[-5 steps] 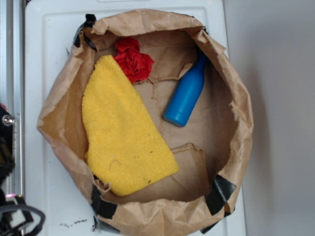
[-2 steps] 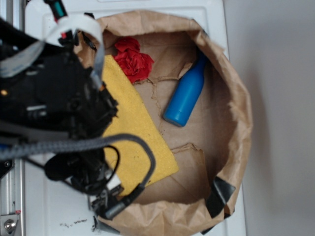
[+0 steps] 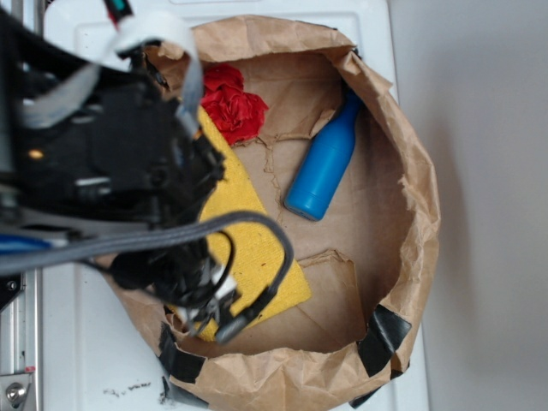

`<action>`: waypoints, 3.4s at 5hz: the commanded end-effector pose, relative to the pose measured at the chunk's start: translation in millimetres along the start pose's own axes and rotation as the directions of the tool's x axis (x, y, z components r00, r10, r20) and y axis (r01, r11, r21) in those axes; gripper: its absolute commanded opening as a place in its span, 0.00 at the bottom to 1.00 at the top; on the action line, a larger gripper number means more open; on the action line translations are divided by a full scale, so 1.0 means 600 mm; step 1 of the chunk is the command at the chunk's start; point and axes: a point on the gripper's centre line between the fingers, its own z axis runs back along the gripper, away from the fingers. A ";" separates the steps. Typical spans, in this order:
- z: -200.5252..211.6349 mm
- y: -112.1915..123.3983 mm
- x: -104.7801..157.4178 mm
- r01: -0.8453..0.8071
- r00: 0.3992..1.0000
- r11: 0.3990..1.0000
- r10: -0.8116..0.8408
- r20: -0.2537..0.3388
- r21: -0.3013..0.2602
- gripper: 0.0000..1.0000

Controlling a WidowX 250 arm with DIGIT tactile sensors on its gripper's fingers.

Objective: Grab the yellow cloth.

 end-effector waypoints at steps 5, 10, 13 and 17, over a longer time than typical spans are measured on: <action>-0.173 -0.061 -0.074 -0.081 0.961 0.973 0.019 -0.275 -0.216 1.00; -0.211 -0.029 -0.075 -0.035 0.981 0.994 0.016 -0.194 -0.099 0.00; -0.205 -0.043 -0.083 -0.061 0.992 0.991 0.047 -0.121 -0.118 0.00; -0.005 -0.030 0.112 -0.275 0.961 0.958 0.277 0.017 -0.085 0.00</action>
